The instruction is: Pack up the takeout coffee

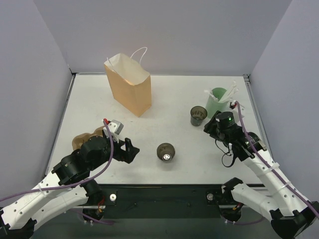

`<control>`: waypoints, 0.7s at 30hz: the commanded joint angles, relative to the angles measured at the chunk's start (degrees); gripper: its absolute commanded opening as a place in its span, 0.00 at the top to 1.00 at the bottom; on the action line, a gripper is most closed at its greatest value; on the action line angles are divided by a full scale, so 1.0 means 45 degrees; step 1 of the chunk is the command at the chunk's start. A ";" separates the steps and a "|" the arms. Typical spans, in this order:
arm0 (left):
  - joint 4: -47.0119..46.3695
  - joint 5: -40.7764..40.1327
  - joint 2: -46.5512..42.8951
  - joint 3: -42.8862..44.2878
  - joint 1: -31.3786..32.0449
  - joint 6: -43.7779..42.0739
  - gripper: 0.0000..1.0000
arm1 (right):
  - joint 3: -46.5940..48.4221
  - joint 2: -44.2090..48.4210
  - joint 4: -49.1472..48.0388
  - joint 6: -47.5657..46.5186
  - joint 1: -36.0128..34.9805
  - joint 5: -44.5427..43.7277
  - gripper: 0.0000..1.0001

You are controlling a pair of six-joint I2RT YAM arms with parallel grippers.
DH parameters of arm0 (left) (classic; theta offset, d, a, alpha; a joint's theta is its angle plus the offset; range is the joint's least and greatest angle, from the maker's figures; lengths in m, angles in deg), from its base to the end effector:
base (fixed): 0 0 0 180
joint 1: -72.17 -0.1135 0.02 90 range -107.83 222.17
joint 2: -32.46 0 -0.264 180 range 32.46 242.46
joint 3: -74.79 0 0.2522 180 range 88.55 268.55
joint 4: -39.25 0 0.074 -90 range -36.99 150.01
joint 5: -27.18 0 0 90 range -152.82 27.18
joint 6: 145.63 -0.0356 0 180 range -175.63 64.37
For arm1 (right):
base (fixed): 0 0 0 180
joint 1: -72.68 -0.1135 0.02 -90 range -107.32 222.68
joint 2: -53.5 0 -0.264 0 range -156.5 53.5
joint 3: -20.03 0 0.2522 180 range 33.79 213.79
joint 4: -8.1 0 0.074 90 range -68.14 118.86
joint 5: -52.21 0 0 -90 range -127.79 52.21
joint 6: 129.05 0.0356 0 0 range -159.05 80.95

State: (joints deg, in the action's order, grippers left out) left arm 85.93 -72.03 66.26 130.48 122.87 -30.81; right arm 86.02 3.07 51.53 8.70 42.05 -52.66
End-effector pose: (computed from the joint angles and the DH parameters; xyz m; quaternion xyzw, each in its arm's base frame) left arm 0.0891 -0.0999 0.3086 0.1459 0.8280 -0.2754 0.4660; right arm 0.1687 0.0893 0.3340 0.1925 0.8300 0.2374 0.4666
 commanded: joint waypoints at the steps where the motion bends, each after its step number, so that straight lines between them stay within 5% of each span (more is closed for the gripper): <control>1: -0.0110 -0.0043 -0.0187 0.0408 0.0178 0.0032 0.07 | 0.0950 -0.1036 0.1512 -0.1663 0.1959 -0.2573 0.59; 9: -0.0051 -0.0257 -0.0324 0.0408 0.0433 0.0051 0.07 | 0.2241 -0.3654 0.1435 -0.2212 0.6430 -0.1466 0.59; 21: -0.0091 -0.0141 -0.0539 0.0408 0.0531 0.0012 0.07 | 0.1091 -0.5783 -0.0674 -0.1900 0.8603 0.0824 0.57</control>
State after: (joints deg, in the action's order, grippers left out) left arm 86.28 -72.66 64.58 130.48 125.01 -30.77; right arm 93.36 -20.84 51.79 -0.33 78.77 -52.68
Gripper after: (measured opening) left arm 0.925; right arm 0.427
